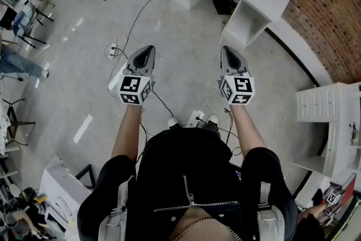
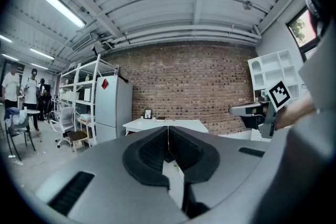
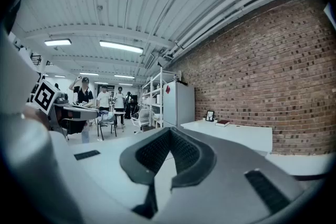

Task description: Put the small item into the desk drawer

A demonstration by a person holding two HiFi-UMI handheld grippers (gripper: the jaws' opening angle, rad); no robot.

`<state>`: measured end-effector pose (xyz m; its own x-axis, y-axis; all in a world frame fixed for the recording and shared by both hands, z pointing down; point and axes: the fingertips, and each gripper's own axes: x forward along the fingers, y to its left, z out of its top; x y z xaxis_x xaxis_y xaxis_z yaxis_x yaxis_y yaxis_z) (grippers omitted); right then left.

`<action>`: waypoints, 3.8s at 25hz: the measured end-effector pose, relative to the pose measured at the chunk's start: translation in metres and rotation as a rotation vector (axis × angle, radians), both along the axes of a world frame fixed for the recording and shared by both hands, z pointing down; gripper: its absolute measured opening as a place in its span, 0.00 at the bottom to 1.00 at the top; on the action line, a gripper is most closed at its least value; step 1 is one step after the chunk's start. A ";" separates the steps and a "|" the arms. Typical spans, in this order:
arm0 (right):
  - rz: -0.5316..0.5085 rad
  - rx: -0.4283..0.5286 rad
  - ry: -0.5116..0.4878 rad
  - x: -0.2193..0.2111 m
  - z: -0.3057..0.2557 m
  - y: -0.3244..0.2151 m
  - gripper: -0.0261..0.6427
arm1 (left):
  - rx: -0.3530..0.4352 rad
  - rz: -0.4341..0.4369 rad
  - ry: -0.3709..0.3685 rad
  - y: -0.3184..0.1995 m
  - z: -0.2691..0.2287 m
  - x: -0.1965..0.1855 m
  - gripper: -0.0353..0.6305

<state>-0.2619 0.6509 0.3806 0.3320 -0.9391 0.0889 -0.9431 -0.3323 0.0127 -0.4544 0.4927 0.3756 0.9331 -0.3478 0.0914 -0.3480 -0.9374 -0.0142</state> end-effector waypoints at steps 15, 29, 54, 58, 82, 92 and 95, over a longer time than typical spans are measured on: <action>-0.004 -0.026 -0.036 -0.029 0.010 -0.012 0.05 | -0.014 0.022 0.000 -0.005 0.008 -0.016 0.09; 0.015 -0.029 -0.077 0.030 0.026 -0.064 0.05 | -0.041 0.043 -0.025 -0.055 0.023 0.051 0.09; -0.107 -0.009 -0.078 0.275 0.003 -0.304 0.05 | -0.018 -0.045 -0.043 -0.260 -0.005 0.289 0.09; -0.121 -0.010 -0.077 0.285 0.004 -0.328 0.05 | -0.021 -0.054 -0.044 -0.281 -0.004 0.301 0.09; -0.013 -0.061 -0.063 0.447 0.006 -0.612 0.05 | -0.058 0.108 -0.063 -0.570 0.015 0.491 0.09; 0.013 -0.068 -0.060 0.466 0.009 -0.694 0.05 | -0.063 0.161 -0.053 -0.653 0.017 0.527 0.09; 0.011 -0.073 -0.053 0.468 0.009 -0.700 0.05 | -0.063 0.162 -0.042 -0.660 0.016 0.530 0.09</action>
<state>0.2056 -0.0494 0.3895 0.3355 -0.9258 0.1742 -0.9393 -0.3428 -0.0125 0.0758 -0.1677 0.3915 0.9714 -0.1852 0.1485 -0.1923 -0.9807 0.0355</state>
